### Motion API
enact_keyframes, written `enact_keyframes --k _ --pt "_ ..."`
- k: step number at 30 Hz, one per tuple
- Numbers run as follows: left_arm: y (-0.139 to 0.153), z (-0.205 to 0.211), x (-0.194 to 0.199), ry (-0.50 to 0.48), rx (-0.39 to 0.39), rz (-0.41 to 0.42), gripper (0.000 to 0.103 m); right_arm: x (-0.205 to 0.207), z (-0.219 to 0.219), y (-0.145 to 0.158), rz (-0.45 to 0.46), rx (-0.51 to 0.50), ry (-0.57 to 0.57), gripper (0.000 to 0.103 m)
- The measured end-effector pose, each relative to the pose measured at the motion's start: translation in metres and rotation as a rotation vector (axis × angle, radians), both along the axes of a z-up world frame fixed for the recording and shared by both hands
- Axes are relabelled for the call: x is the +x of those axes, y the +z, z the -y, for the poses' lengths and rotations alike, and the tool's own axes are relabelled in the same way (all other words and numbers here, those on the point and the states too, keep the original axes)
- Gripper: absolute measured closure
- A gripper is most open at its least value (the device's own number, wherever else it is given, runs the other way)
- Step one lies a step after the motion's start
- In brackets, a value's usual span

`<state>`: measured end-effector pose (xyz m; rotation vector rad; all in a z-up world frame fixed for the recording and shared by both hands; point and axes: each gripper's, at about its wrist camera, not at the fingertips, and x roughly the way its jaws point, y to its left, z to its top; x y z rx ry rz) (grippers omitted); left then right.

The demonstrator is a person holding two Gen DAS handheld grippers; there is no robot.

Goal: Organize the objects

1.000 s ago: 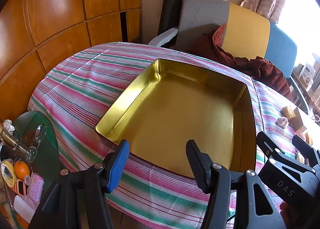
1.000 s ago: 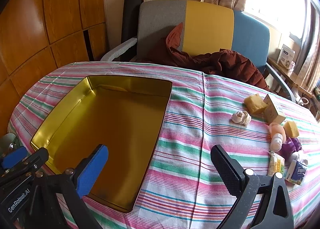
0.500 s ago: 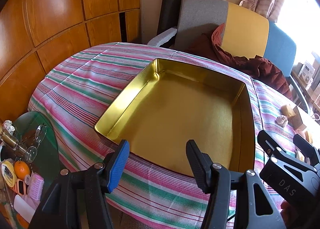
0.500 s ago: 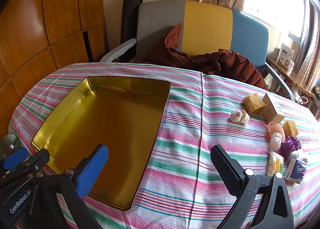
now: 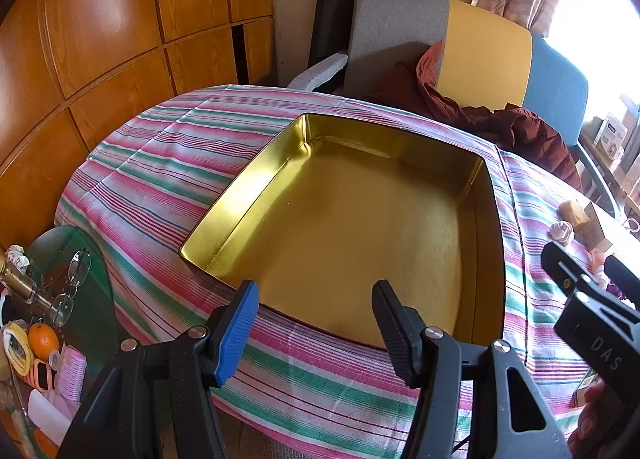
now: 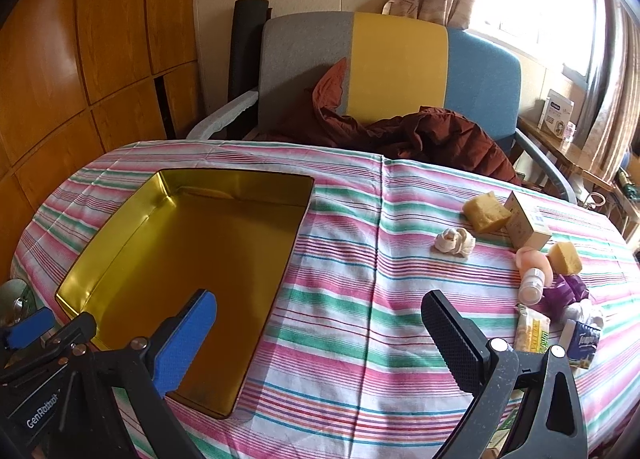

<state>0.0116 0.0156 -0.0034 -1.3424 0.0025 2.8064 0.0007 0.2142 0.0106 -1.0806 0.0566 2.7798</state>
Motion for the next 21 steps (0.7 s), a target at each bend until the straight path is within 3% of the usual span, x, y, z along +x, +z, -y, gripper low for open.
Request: enact_keyframes --k 6,9,11,14,21 --pt "-0.003 -0.009 0.005 -0.072 0.044 0.012 0.043 0.012 -0.02 0.008 -0.056 0.003 -0.013 0.0" --pt "-0.007 -0.015 0.01 -0.151 0.132 0.032 0.043 0.015 -0.036 0.007 -0.05 0.001 -0.006 0.0" --pt "-0.01 -0.02 0.014 -0.204 0.2 0.054 0.043 0.016 -0.05 0.002 -0.02 -0.047 0.04 0.0" --pt "-0.013 -0.031 0.02 -0.281 0.278 0.078 0.043 0.026 -0.075 -0.007 0.01 -0.108 0.015 0.0" --pt "-0.01 -0.081 0.041 -0.457 0.245 0.069 0.043 0.07 -0.143 -0.013 -0.034 -0.11 -0.155 0.0"
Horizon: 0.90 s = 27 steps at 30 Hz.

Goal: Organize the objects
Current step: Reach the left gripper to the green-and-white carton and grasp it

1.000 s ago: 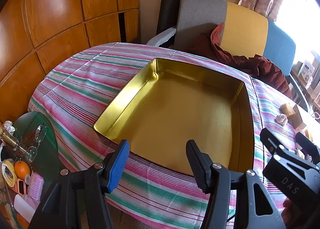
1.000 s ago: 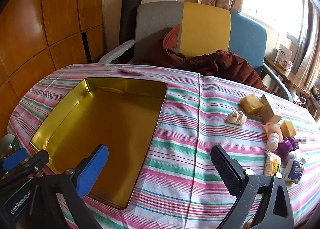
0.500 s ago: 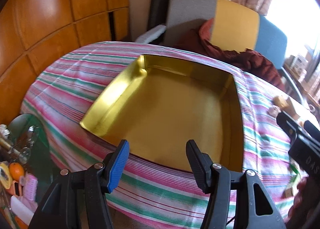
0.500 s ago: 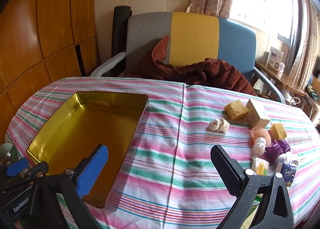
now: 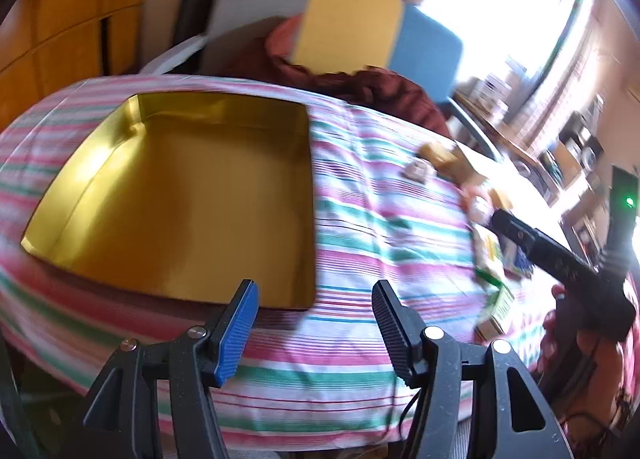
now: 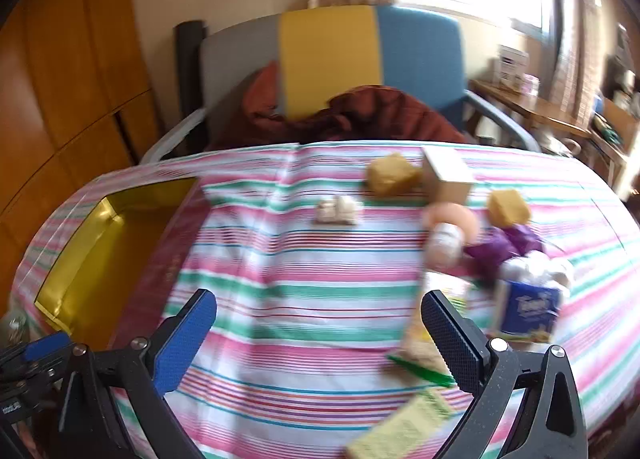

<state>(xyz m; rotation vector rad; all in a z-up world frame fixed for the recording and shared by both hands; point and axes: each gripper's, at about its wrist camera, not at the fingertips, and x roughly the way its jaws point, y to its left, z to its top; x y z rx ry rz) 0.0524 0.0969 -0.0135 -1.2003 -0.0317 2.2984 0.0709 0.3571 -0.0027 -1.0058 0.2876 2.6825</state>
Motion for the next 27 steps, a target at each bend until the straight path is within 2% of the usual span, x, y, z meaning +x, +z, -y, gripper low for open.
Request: enact_keyframes --k 3,6,12,19,22,24,25,27 --pt "0.0 -0.022 0.005 -0.112 -0.01 0.004 0.041 0.02 -0.036 -0.005 0.002 0.0 -0.116 0.0" --pt "-0.004 -0.055 0.012 -0.24 -0.021 0.006 0.033 0.04 -0.077 -0.011 0.008 -0.027 -0.238 0.0" --pt "-0.012 -0.117 0.027 -0.449 -0.022 0.033 0.032 0.079 -0.128 -0.02 0.007 -0.087 -0.398 0.0" --pt "-0.039 -0.197 0.052 -0.697 -0.083 0.059 0.032 0.088 -0.135 -0.021 -0.001 -0.109 -0.388 0.0" --pt "-0.058 -0.215 0.056 -0.724 -0.122 0.086 0.033 0.088 -0.132 -0.017 -0.02 -0.092 -0.368 0.0" --pt "-0.06 -0.214 0.056 -0.712 -0.101 0.044 0.038 0.087 -0.131 -0.016 -0.027 -0.087 -0.356 0.0" --pt "-0.06 -0.212 0.057 -0.712 -0.087 0.026 0.047 0.087 -0.129 -0.016 -0.03 -0.089 -0.347 0.0" --pt "-0.062 -0.208 0.054 -0.713 -0.066 0.028 0.056 0.086 -0.127 -0.018 -0.032 -0.097 -0.333 0.0"
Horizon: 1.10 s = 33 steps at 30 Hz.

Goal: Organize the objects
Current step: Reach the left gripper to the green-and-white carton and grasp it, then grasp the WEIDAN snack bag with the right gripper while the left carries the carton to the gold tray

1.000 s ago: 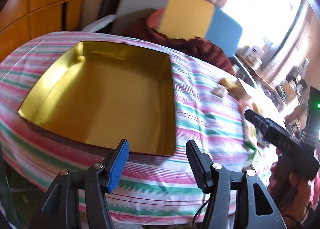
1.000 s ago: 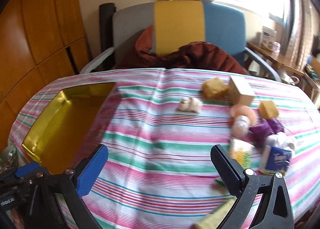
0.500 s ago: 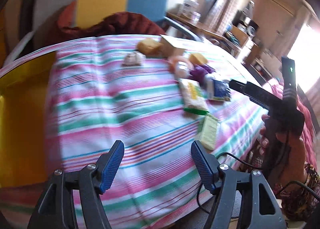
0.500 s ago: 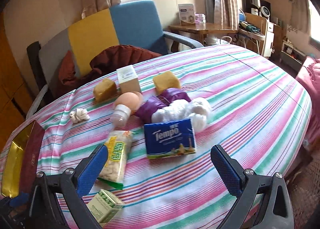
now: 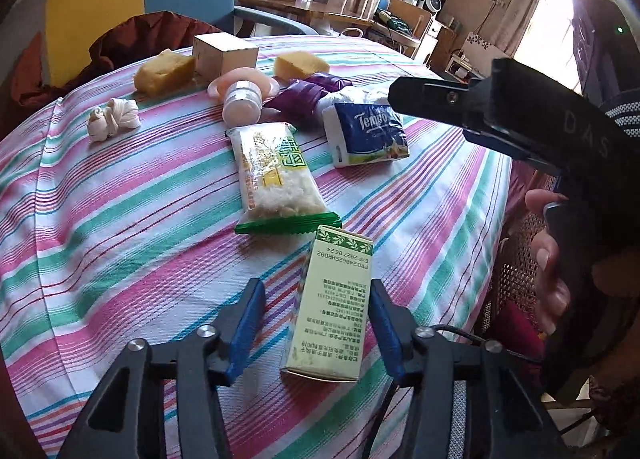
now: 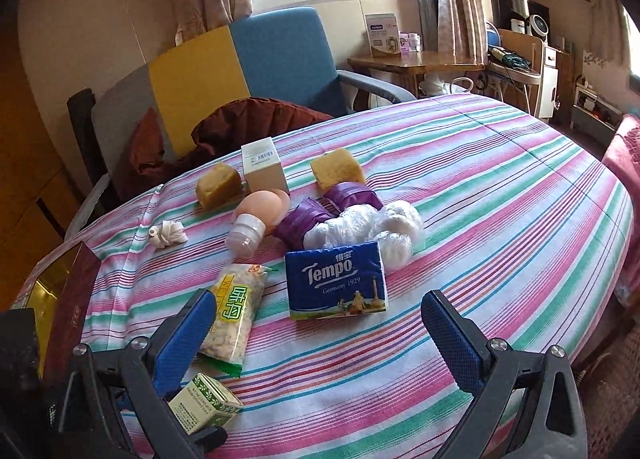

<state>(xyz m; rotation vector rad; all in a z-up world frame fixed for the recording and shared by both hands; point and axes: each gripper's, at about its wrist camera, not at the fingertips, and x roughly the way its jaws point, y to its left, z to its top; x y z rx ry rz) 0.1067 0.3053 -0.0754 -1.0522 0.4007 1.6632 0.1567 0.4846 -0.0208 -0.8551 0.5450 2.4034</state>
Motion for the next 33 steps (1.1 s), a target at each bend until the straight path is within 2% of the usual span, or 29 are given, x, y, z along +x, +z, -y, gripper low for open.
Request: enact_keyframes --k 2,3,6,9,17,22,25,27,30,33 --pt "-0.001 0.009 -0.004 0.003 0.033 0.022 0.062 -0.003 0.004 -0.003 -0.003 -0.009 0.023 0.0" --pt "-0.002 0.012 -0.006 0.003 0.046 0.039 0.068 -0.006 0.007 -0.005 -0.002 -0.015 0.04 0.001" --pt "-0.005 0.028 -0.016 0.041 0.09 0.108 0.069 -0.014 0.016 -0.012 0.008 -0.035 0.087 0.005" --pt "-0.005 0.041 -0.021 0.085 0.111 0.127 0.069 -0.025 0.024 -0.02 0.019 -0.064 0.129 0.013" --pt "-0.006 0.066 -0.018 0.12 0.108 0.062 0.069 -0.065 0.037 -0.04 0.092 -0.112 0.204 0.023" --pt "-0.003 0.071 -0.014 0.128 0.097 0.021 0.069 -0.086 0.045 -0.049 0.145 -0.076 0.217 0.025" --pt "-0.001 0.078 -0.017 0.157 0.095 0.001 0.07 -0.096 0.044 -0.06 0.18 -0.088 0.203 0.035" --pt "0.001 0.085 -0.02 0.184 0.096 -0.012 0.07 -0.098 0.047 -0.061 0.191 -0.042 0.184 0.048" --pt "0.009 0.097 -0.026 0.218 0.13 -0.011 0.07 -0.095 0.045 -0.061 0.183 -0.035 0.166 0.056" --pt "0.018 0.108 -0.032 0.257 0.159 -0.022 0.07 -0.09 0.047 -0.06 0.18 -0.023 0.164 0.059"
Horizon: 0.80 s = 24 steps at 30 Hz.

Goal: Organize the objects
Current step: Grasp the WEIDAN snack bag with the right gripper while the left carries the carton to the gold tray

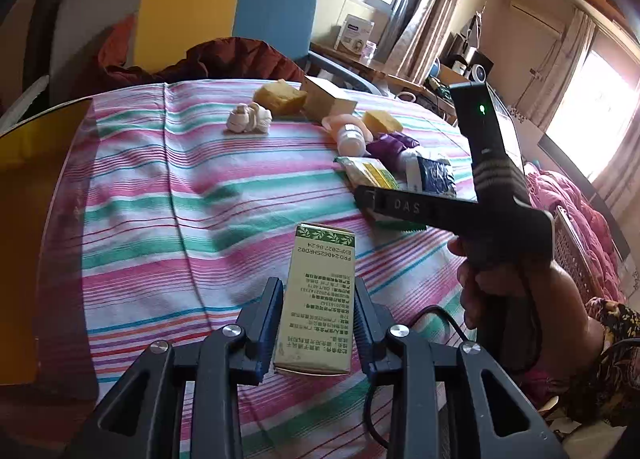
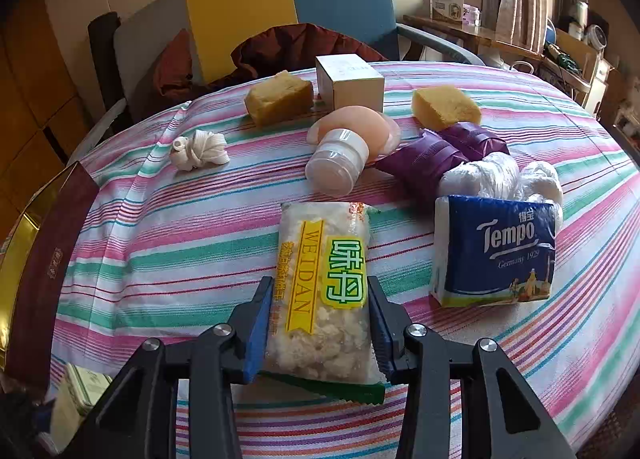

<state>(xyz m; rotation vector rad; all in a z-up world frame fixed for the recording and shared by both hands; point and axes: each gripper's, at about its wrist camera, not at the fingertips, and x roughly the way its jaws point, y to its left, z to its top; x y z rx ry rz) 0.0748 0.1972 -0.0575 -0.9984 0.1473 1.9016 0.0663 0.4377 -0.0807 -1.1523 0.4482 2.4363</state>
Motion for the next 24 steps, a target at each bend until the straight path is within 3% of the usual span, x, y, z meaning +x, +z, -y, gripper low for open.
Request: enact_keyframes --k 6,12,24 --pt "0.023 0.029 -0.013 0.082 0.068 -0.016 0.07 0.006 0.015 0.002 -0.001 0.004 0.036 0.06" --pt "0.036 0.076 -0.038 0.235 0.101 -0.015 0.07 0.003 0.032 0.005 -0.004 -0.042 0.085 0.061" --pt "0.032 0.165 -0.093 0.519 -0.005 -0.045 0.07 -0.01 0.073 0.038 -0.07 -0.047 0.181 0.061"
